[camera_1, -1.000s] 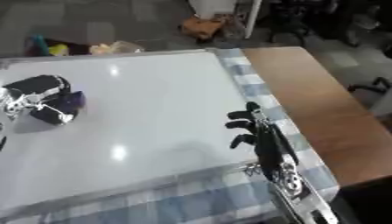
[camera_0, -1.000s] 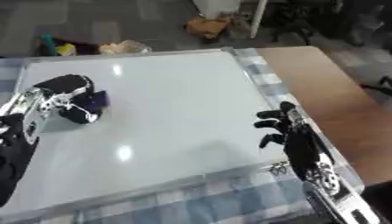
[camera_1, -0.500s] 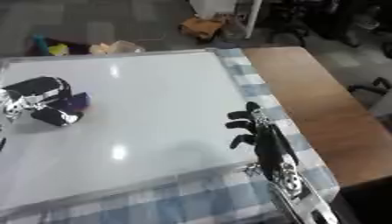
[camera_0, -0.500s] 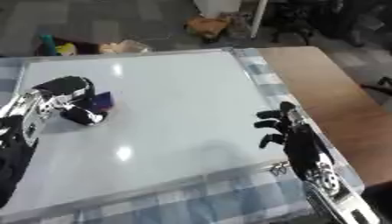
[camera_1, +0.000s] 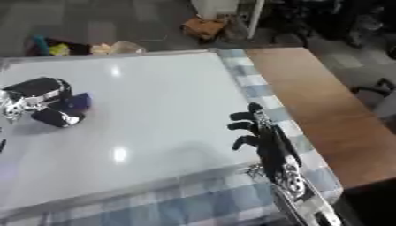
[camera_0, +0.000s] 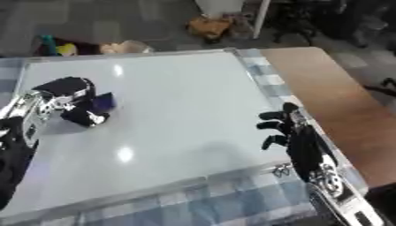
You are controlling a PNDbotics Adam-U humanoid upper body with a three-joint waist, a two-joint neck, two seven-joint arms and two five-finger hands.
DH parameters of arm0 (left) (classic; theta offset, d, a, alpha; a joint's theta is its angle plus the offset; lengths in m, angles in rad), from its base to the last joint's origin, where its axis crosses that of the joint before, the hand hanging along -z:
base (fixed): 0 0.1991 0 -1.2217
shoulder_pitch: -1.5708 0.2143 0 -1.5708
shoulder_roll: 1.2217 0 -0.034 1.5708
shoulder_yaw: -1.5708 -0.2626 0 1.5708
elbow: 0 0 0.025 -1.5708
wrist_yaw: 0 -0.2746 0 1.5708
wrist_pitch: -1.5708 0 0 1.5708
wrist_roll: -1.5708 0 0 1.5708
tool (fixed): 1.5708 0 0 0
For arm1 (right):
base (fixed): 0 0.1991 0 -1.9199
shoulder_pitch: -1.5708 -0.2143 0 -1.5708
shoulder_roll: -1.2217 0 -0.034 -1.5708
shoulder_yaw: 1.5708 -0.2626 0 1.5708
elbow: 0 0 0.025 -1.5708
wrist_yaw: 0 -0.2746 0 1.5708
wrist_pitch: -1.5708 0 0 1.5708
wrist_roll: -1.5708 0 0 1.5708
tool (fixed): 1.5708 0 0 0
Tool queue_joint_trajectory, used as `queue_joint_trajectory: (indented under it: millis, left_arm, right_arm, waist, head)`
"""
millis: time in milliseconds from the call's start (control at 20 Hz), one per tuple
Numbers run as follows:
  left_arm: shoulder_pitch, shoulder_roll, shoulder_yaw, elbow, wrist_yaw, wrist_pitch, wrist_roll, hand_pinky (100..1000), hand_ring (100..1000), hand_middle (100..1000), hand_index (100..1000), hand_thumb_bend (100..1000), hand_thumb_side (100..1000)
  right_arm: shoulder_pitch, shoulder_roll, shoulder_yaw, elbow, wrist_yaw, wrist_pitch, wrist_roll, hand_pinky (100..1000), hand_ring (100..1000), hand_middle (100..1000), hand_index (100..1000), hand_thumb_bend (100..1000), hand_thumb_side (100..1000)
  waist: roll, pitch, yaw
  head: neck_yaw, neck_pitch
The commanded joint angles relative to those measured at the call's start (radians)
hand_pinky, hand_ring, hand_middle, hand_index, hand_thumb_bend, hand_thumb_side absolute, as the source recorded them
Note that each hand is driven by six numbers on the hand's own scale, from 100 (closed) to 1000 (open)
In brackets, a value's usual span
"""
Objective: Wipe the whiteboard clean with a brush.
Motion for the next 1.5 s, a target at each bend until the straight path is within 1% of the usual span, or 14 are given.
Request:
queue_joint_trajectory:
  millis: [50,200,400,650,900,1150,1400,1450,1500]
  left_arm:
    - [0.003,0.014,-0.009,0.005,-0.06,0.007,0.019,677,705,624,160,1000,521]
    - [0.003,0.011,-0.002,0.016,-0.098,0.011,0.04,669,693,610,166,1000,528]
    - [0.001,0.009,0.01,0.033,-0.121,0.019,0.069,664,686,604,170,1000,549]
    - [-0.003,0.011,0.024,0.047,-0.134,0.042,0.102,664,686,609,179,1000,550]
    - [-0.005,0.016,0.035,0.062,-0.142,0.058,0.116,665,688,612,198,1000,555]
    - [-0.008,0.018,0.041,0.071,-0.153,0.061,0.129,667,691,617,222,1000,576]
    - [-0.008,0.018,0.044,0.075,-0.16,0.06,0.138,667,691,617,222,1000,576]
    - [-0.009,0.019,0.044,0.075,-0.161,0.06,0.139,665,700,630,232,1000,612]
    - [-0.011,0.026,0.044,0.068,-0.169,0.067,0.147,665,700,630,232,1000,612]
  right_arm:
    - [-0.007,-0.01,-0.007,-0.014,0.006,-0.001,0.004,378,686,697,656,100,1000]
    - [-0.007,-0.01,-0.007,-0.015,0.006,0.0,0.004,378,686,697,656,100,1000]
    - [-0.006,-0.009,-0.006,-0.015,0.006,0.0,0.005,378,686,697,656,100,1000]
    - [-0.007,-0.008,-0.005,-0.016,0.006,0.001,0.006,378,686,698,656,100,1000]
    - [-0.006,-0.008,-0.005,-0.015,0.006,0.001,0.007,378,686,698,656,100,1000]
    - [-0.006,-0.008,-0.004,-0.015,0.006,0.001,0.008,378,686,698,657,100,1000]
    - [-0.007,-0.007,-0.004,-0.015,0.006,0.001,0.009,378,686,698,657,100,1000]
    - [-0.006,-0.007,-0.004,-0.015,0.006,0.001,0.008,378,686,698,657,100,1000]
    - [-0.006,-0.008,-0.005,-0.015,0.006,0.001,0.008,378,686,698,657,100,1000]
  waist:
    - [0.0,-0.005,-0.001]
    - [-0.002,-0.003,-0.002]
    - [-0.004,-0.001,-0.003]
    - [-0.005,0.002,-0.005]
    - [-0.006,0.004,-0.007]
    - [-0.006,0.004,-0.008]
    - [-0.006,0.004,-0.008]
    - [-0.006,0.004,-0.008]
    - [-0.006,0.003,-0.007]
  head:
    - [0.0,0.005]
    - [0.0,0.005]
    - [0.0,0.005]
    - [0.0,0.005]
    - [0.0,0.005]
    - [-0.001,0.005]
    - [-0.001,0.005]
    - [-0.001,0.005]
    - [-0.001,0.004]
